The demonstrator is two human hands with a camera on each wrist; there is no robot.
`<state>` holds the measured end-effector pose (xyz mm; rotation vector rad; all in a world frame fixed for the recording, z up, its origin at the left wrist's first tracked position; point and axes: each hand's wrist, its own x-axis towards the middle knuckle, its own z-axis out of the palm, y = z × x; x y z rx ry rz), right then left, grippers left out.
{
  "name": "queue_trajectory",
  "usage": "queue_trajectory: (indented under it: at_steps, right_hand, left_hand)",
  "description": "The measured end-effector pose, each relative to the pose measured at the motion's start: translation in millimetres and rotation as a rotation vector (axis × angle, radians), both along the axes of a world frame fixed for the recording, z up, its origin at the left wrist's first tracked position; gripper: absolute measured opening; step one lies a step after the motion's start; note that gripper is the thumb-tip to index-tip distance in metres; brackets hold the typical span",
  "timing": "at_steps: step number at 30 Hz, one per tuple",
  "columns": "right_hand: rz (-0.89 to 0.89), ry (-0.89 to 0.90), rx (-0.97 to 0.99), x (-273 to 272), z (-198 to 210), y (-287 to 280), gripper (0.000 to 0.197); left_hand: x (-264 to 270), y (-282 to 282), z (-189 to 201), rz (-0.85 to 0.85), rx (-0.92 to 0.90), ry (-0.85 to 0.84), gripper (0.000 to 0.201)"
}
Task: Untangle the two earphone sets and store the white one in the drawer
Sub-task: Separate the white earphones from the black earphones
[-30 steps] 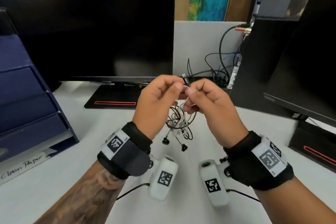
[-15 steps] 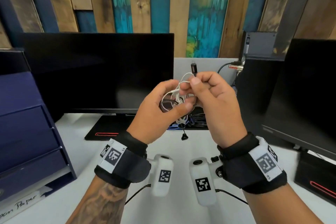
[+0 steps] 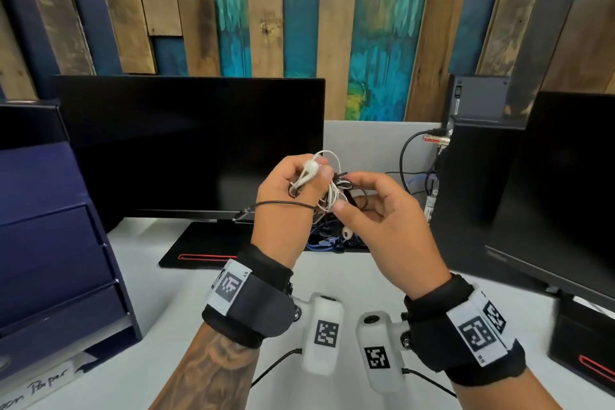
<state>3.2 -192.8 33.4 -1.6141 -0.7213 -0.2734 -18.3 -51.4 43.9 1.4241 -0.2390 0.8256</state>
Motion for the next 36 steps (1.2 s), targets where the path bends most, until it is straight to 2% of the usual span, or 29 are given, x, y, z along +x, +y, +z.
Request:
queue_trajectory:
  at_steps: [5,10,16,22,24,27,30,34,36]
  right_hand:
    - [-0.068,-0.04,0.097,3.9,-4.2,-3.2,0.011]
    - [-0.09,-0.045,0.188,6.7,-1.4,-7.1,0.004]
    - [-0.064,0.001,0.208,10.3,-5.0,-12.7,0.011]
    - [-0.045,0.038,0.219,7.3,-11.0,-15.1,0.013]
    - [-0.039,0.037,0.213,5.9,-12.3,-15.4,0.012]
    - [-0.046,0.026,0.207,5.2,-12.2,-15.1,0.012]
    - [-0.05,0.024,0.191,4.6,-10.8,-16.5,0.015]
    - [-0.102,0.012,0.262,8.4,-11.1,-20.9,0.034]
    - [-0.146,-0.035,0.347,7.3,-6.4,-22.2,0.03]
  left_hand:
    - [-3.2,-8.4,-1.9,-0.083,-0.004,0.031,0.017]
    - [-5.3,-5.9,-3.6,-0.158,0.061,0.089,0.037]
    - [-3.1,2.4,-14.7,-0.116,0.093,0.082,0.016]
    - [-1.9,5.3,-17.4,-0.038,0.114,0.133,0.016]
    - [-2.8,6.3,-18.5,-0.04,0.108,0.16,0.025]
    - [-7.1,5.2,-18.3,-0.076,0.094,0.189,0.051]
    - [-5.8,6.9,-19.7,-0.07,0.093,0.197,0.034]
    - [-5.6,10.6,-19.1,-0.088,0.099,0.174,0.015]
    - [-6.0,10.5,-18.6,-0.09,0.112,0.155,0.012]
